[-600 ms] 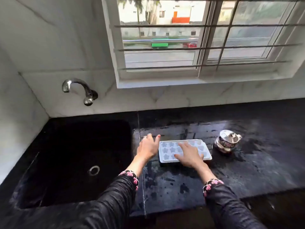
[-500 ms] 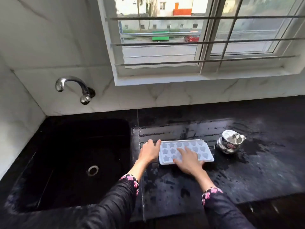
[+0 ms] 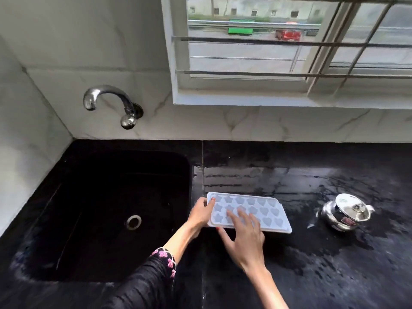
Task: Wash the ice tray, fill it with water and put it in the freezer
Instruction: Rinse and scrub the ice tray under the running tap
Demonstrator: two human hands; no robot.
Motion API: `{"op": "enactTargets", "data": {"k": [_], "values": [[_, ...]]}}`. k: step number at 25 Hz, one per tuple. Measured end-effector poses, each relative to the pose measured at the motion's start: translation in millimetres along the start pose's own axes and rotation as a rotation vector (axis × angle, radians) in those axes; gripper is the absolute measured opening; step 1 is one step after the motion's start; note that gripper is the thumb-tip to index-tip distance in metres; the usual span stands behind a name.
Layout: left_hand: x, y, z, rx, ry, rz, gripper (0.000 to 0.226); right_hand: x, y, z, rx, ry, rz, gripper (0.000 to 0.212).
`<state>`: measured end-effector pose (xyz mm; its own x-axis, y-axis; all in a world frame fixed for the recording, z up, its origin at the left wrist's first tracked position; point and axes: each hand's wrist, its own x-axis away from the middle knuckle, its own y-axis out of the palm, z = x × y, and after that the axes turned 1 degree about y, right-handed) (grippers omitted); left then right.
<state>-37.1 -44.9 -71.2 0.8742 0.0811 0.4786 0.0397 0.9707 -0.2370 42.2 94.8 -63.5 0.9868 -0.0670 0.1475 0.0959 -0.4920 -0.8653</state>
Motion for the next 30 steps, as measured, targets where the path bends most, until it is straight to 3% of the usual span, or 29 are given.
{"op": "enactTargets", "data": {"k": [7,11,14,19,21,24,27,30], "values": [[-15.5,-174.3,-13.9,0.254,0.063,0.151,0.029,-9.9,39.2,-151.5,-0.046,-0.25,-0.073,0.055],[-28.5,-280.1,-21.7,0.409,0.078,0.218,0.025,-58.4,46.1,-248.3,-0.211,-0.323,-0.042,0.052],[-39.5,-322.9,-13.9,0.43,0.101,0.206,0.022,-118.4,45.9,-312.9,-0.587,-0.171,-0.065,0.049],[-63.8,-349.9,1.5,0.46,0.077,0.037,0.021,-218.9,61.3,-380.6,-1.175,0.236,-0.146,0.071],[-77.1,-354.6,3.3,0.482,0.069,0.001,0.021,-244.3,75.9,-387.7,-1.381,0.326,-0.202,0.061],[-94.1,-358.1,-2.0,0.51,0.041,-0.031,0.021,-259.4,95.0,-389.3,-1.518,0.358,-0.178,0.022],[-99.8,-356.5,-8.5,0.526,0.007,-0.066,0.023,-260.9,99.8,-394.5,-1.565,0.305,-0.029,0.019],[-99.3,-352.9,-11.6,0.528,-0.006,-0.073,0.025,-263.1,101.3,-401.5,-1.443,0.292,0.049,0.022]]}}
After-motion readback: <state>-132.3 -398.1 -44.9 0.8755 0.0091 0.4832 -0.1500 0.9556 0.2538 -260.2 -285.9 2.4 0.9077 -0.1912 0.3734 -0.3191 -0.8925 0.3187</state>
